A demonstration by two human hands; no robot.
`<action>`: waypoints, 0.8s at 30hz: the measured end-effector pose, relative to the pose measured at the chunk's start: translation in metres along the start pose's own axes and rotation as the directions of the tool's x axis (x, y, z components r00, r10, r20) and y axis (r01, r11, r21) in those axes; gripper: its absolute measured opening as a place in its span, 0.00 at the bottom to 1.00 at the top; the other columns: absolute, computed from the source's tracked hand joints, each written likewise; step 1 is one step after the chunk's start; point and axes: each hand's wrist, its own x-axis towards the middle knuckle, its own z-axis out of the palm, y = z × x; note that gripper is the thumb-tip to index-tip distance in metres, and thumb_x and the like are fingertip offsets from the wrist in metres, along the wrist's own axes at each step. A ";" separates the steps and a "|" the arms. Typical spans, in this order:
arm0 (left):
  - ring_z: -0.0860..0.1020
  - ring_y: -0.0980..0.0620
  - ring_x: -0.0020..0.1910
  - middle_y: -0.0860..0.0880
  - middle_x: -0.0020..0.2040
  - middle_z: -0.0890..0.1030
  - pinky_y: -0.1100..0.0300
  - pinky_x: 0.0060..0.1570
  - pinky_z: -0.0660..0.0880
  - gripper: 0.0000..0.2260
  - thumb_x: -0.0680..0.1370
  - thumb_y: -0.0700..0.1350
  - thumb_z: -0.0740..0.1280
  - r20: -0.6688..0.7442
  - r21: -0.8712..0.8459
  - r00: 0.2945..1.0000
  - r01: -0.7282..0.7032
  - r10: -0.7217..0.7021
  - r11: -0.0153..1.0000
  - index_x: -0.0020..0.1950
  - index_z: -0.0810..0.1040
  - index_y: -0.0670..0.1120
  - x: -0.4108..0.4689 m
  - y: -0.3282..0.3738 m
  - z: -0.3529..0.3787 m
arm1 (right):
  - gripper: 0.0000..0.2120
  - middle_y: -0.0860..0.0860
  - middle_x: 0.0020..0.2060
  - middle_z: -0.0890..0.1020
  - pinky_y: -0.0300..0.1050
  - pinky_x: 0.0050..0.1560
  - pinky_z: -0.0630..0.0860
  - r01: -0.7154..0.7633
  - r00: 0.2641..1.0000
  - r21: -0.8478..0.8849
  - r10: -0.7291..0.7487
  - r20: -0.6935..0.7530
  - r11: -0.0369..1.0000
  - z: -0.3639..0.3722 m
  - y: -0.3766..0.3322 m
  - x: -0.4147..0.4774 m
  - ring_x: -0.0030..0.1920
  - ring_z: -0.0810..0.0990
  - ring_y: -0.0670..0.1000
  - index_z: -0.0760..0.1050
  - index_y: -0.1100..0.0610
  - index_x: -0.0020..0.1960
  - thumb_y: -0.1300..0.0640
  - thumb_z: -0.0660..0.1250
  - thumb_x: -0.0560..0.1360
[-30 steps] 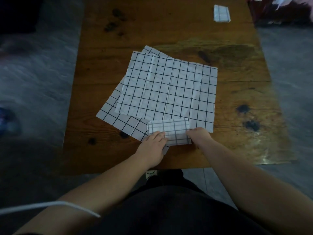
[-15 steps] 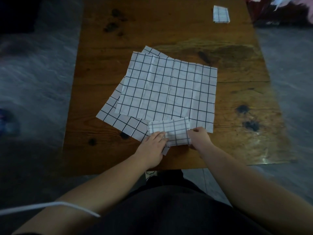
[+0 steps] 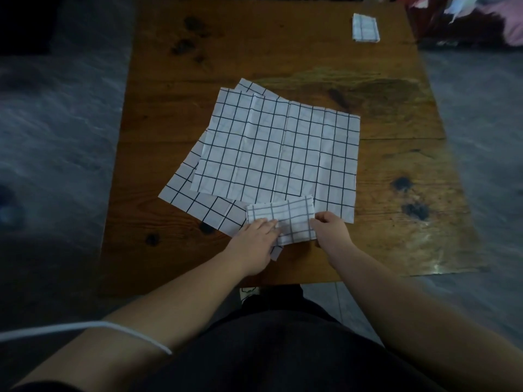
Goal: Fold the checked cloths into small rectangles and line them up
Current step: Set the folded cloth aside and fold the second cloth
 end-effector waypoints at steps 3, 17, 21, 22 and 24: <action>0.54 0.48 0.79 0.51 0.82 0.55 0.48 0.77 0.54 0.29 0.81 0.46 0.63 -0.012 0.033 0.999 -0.029 0.029 0.999 0.81 0.58 0.52 0.001 -0.001 -0.003 | 0.16 0.44 0.43 0.76 0.41 0.39 0.74 0.074 0.996 -0.096 -0.078 -0.036 0.993 0.004 0.001 -0.006 0.41 0.75 0.44 0.74 0.58 0.69 0.57 0.64 0.82; 0.56 0.49 0.79 0.49 0.81 0.59 0.54 0.77 0.53 0.27 0.81 0.42 0.64 -0.038 -0.120 0.999 -0.023 0.019 0.993 0.80 0.64 0.49 -0.005 -0.018 -0.007 | 0.11 0.50 0.48 0.84 0.48 0.52 0.79 0.115 0.988 0.233 -0.136 0.078 0.966 0.025 -0.008 -0.030 0.52 0.82 0.52 0.80 0.50 0.51 0.55 0.59 0.85; 0.56 0.51 0.79 0.49 0.81 0.61 0.56 0.77 0.52 0.22 0.82 0.42 0.61 -0.144 -0.187 0.989 0.004 -0.032 0.982 0.78 0.68 0.48 -0.024 -0.026 -0.007 | 0.14 0.51 0.53 0.84 0.52 0.56 0.80 0.175 0.970 0.168 -0.199 0.139 0.970 0.033 -0.007 -0.034 0.55 0.82 0.53 0.81 0.50 0.56 0.56 0.57 0.85; 0.57 0.51 0.79 0.48 0.80 0.62 0.54 0.78 0.54 0.21 0.83 0.42 0.60 -0.153 -0.201 0.987 0.013 -0.045 0.980 0.77 0.69 0.48 -0.029 -0.029 -0.007 | 0.14 0.52 0.52 0.84 0.53 0.53 0.81 0.205 0.965 0.103 -0.218 0.146 0.973 0.035 -0.007 -0.034 0.50 0.82 0.53 0.81 0.49 0.57 0.56 0.56 0.85; 0.58 0.50 0.78 0.47 0.80 0.63 0.54 0.78 0.56 0.21 0.82 0.41 0.60 -0.149 -0.231 0.987 0.031 -0.067 0.972 0.76 0.69 0.47 -0.038 -0.036 -0.008 | 0.13 0.53 0.49 0.83 0.46 0.38 0.77 0.270 0.950 -0.063 -0.256 0.179 0.961 0.038 -0.008 -0.036 0.36 0.78 0.51 0.80 0.49 0.60 0.56 0.56 0.85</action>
